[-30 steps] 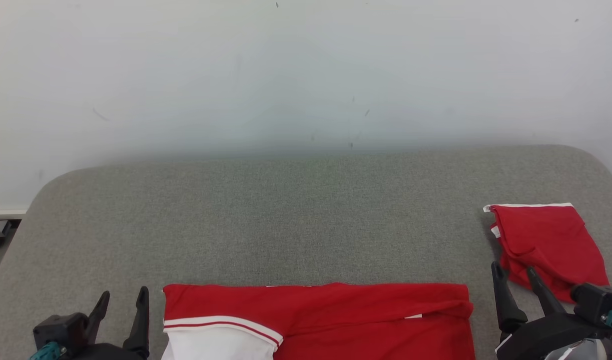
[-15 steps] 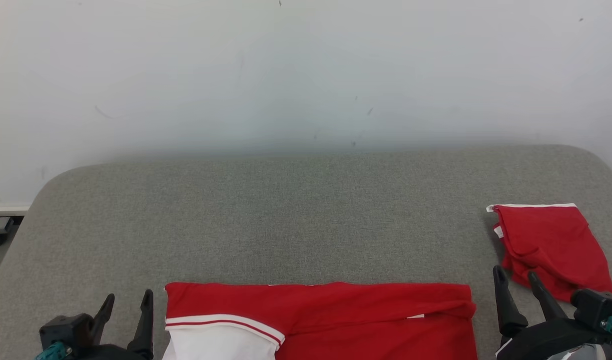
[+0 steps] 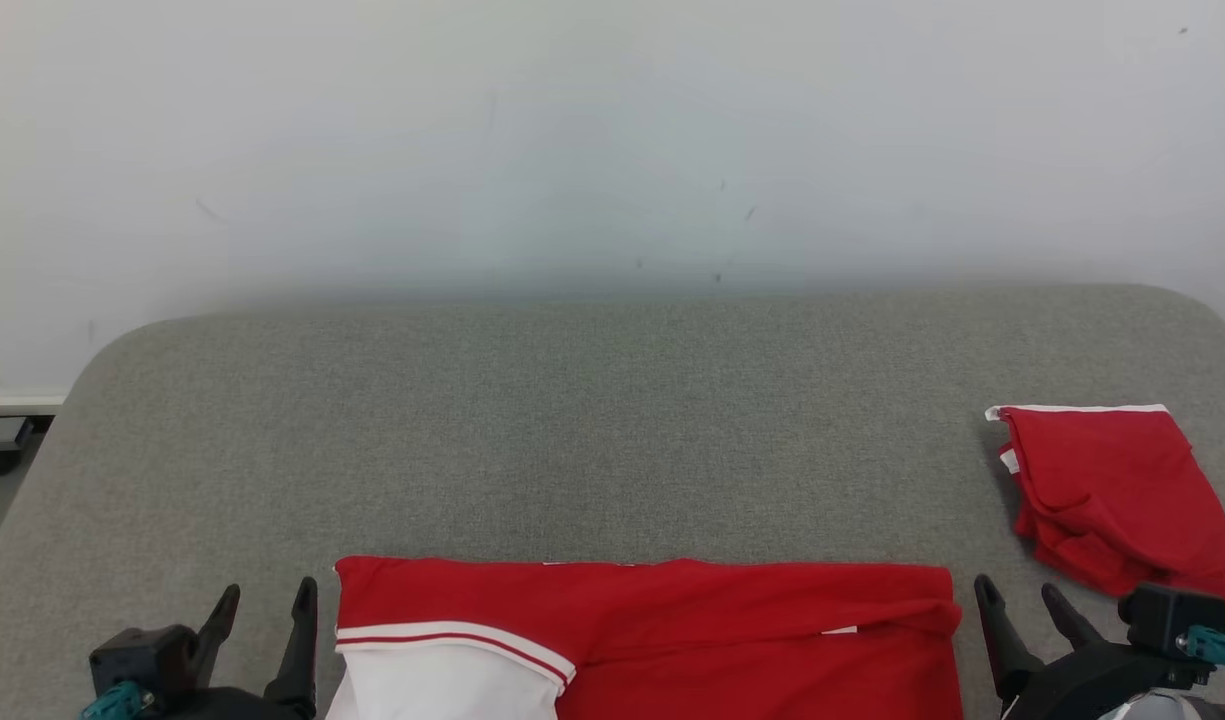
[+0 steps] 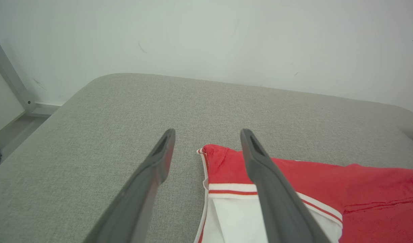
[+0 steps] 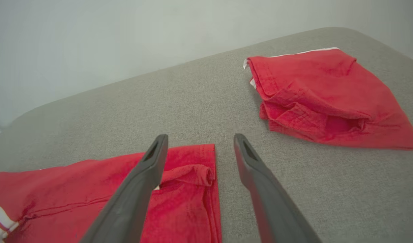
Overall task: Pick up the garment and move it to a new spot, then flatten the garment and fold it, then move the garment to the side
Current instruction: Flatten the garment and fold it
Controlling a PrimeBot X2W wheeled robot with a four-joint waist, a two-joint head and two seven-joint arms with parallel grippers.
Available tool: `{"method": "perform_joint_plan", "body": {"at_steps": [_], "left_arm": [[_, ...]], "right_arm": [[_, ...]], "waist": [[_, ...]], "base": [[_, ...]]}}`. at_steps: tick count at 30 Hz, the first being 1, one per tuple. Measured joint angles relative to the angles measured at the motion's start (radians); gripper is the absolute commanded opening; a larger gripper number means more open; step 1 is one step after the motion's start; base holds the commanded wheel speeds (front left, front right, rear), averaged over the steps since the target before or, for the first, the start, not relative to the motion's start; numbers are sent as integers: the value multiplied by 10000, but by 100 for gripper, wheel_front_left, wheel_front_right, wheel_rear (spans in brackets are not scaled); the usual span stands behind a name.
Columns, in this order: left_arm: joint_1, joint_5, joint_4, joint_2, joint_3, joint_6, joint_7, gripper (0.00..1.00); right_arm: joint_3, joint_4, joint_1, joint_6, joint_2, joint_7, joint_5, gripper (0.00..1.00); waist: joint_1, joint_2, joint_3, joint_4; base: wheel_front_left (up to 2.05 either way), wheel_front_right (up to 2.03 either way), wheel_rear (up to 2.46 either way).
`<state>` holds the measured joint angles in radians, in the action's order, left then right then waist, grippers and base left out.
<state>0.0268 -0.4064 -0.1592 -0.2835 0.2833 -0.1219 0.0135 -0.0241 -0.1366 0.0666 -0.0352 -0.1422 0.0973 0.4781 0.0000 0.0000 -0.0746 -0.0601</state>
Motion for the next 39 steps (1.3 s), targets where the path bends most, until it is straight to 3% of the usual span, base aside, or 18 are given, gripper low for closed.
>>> {"method": "perform_joint_plan", "body": {"at_steps": [8,18,39], "left_arm": [[243,31,50,128,257,82,-42,100],[400,73,-88,303,481,176,-46,100],[458,71,-236,384,585,267,-56,100]], "right_arm": [[65,-671,-337,-353,-322,1799,58,100],[378,-1898,-1199,-420,-405,3049,134,100],[619,-3647,-1930,-545,-98,3327,40,100]], "waist": [[0,0,59,168],[0,0,110,393],[1,0,433,768]], "base": [[0,0,0],[0,0,0],[0,0,0]]}}
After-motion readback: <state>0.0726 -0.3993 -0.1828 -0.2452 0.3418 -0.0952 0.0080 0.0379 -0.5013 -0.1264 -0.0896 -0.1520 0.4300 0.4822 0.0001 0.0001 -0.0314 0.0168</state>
